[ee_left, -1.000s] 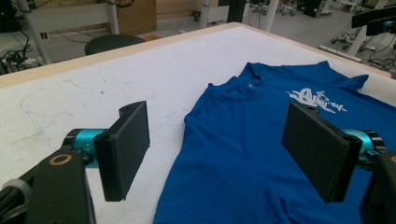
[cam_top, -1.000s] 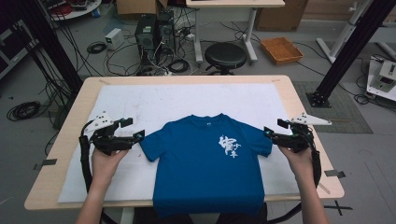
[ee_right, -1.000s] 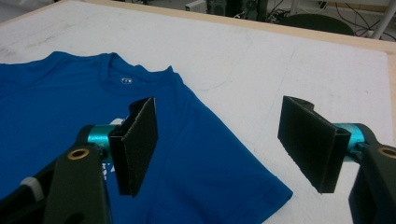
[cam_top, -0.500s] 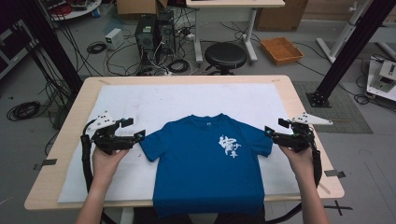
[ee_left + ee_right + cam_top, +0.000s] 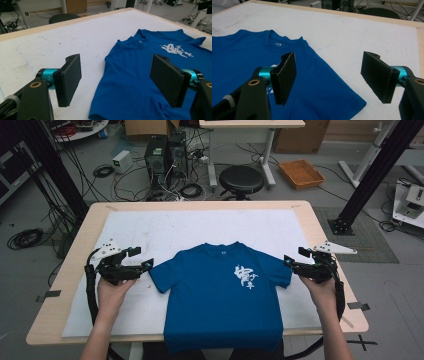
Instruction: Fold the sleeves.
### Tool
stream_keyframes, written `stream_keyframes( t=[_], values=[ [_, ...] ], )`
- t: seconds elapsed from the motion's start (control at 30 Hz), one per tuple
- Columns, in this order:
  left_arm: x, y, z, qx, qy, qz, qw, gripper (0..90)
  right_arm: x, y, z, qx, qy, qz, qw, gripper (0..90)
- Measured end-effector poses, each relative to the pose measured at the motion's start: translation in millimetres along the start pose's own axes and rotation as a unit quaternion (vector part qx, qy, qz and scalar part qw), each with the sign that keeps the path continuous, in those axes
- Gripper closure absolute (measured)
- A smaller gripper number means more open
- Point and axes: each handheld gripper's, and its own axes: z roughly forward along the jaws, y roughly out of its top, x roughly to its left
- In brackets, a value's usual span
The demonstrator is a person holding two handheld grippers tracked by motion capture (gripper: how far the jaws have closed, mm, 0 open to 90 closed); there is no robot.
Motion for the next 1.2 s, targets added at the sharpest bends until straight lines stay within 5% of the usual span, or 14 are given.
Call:
stream_keyframes(
  t=[0.5,0.73,0.97,1.2],
  values=[
    [17.5,-16.7,11.7,0.062,0.029,-0.049,0.9965,43.5,-0.8,-0.8,0.8,0.002,-0.002,0.0,1.0,28.2],
    [19.4,-24.5,26.8,0.123,0.061,-0.061,0.9886,51.8,-0.2,-0.8,1.3,0.003,-0.002,-0.001,1.0,28.2],
    [21.5,-29.3,31.1,0.153,0.06,-0.082,0.983,60.7,-0.4,-0.7,1.3,0.002,-0.003,-0.001,1.0,28.3],
    [22.1,-32.3,36.3,0.167,0.053,-0.094,0.98,65.3,-0.2,-0.7,1.1,0.003,-0.005,-0.002,1.0,28.2]
  ],
)
